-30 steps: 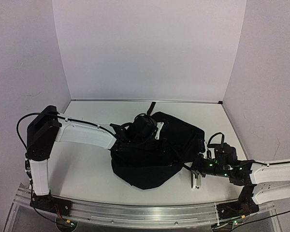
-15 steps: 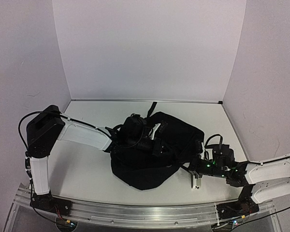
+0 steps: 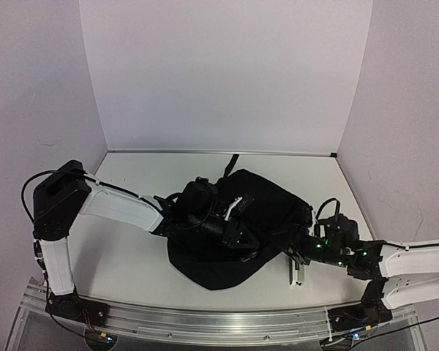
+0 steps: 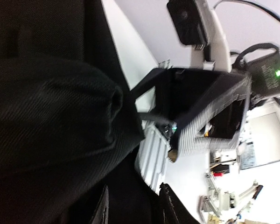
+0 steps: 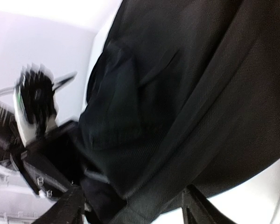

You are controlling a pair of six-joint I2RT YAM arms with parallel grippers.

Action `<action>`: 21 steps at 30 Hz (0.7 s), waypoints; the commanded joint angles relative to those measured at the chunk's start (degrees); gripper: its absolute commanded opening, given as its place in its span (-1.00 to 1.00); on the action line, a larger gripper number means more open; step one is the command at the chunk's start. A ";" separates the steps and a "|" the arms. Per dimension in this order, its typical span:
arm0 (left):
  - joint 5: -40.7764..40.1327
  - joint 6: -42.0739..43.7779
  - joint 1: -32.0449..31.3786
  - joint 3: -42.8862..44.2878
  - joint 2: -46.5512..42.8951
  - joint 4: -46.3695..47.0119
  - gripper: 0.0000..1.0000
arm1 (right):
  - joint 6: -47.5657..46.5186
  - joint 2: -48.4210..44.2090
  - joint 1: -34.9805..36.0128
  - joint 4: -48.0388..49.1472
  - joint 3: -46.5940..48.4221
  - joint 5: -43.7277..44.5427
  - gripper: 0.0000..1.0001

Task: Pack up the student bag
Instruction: Zip the student bag at the center of the board.

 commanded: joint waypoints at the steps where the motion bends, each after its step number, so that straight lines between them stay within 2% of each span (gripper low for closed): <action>1: -4.89 6.99 -0.93 0.04 -7.01 -11.28 -0.24 | 1.53 -0.08 -0.02 -12.67 5.21 9.99 0.41; 5: -4.99 9.63 -2.03 0.11 -8.19 -16.08 -0.21 | 2.92 4.77 -0.06 -15.89 7.89 12.01 0.37; 9: -5.51 11.43 -3.48 0.39 -7.16 -20.99 -0.22 | 0.78 9.67 -0.03 -14.28 10.82 13.45 0.02; 14: -4.96 11.27 -5.29 -0.42 -6.81 -21.87 -0.37 | -4.61 19.71 -0.05 -9.96 19.00 13.77 -0.61; 16: -4.93 11.20 -6.25 -0.35 -6.67 -21.83 -0.39 | -6.90 24.55 -0.07 -8.83 22.95 13.20 -0.75; 21: -3.94 10.22 -7.10 0.68 -4.05 -20.61 -0.41 | -13.58 35.78 -0.79 -7.80 33.55 11.70 -0.88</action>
